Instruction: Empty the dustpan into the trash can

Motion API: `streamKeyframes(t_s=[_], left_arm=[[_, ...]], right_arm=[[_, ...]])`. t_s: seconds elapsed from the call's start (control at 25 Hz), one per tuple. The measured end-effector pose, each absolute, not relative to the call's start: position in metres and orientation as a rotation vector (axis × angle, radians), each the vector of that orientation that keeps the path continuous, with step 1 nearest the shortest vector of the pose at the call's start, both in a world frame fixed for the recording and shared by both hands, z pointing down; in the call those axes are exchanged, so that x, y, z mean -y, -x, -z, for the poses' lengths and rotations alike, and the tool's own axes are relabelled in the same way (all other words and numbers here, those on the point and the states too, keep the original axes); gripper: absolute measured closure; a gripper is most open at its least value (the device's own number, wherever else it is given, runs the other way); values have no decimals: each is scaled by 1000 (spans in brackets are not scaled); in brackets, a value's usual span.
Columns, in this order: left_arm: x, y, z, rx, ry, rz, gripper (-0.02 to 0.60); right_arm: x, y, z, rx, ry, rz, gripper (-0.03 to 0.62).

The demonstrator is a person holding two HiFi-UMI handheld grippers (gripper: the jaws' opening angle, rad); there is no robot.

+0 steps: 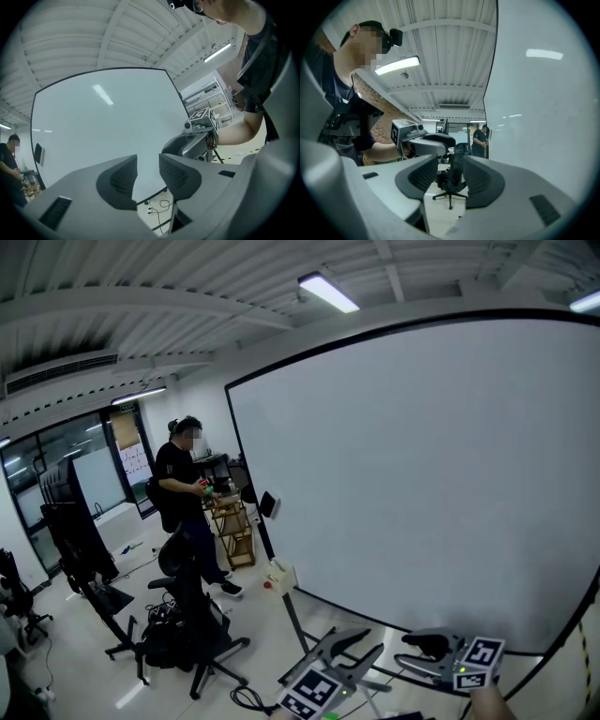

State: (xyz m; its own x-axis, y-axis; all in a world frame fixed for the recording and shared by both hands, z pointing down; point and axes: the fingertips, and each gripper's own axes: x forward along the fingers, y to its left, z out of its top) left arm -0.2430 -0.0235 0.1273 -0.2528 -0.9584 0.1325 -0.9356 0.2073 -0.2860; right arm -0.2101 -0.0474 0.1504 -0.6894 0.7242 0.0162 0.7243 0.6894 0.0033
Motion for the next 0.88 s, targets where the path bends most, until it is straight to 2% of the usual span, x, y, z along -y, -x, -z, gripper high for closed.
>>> streamKeyframes(t_s=[0.28,0.36,0.4,0.48,0.52,0.6,0.88], left_arm=[[29,227,-113,-2390,1818,450,440],[25,224,-115,-2403,1806,437,520],[24,222,-117,-2413,1803,433,525],[22,217,-120,-2434,1793,430,549],[21,215,-121,-2444,1784,433,566],[18,213,-121,-2457,1767,449,583],[-8,217,-120,-2485,1727,456,583]], right_arm=[[54,193,-142,2888,1253,24,414],[53,192,-144,2890,1242,25,414],[52,190,-146,2888,1243,19,426],[53,185,-148,2881,1262,2,498],[54,184,-149,2878,1275,-8,508],[52,182,-150,2879,1295,-33,588],[36,182,-157,2864,1344,-77,588]])
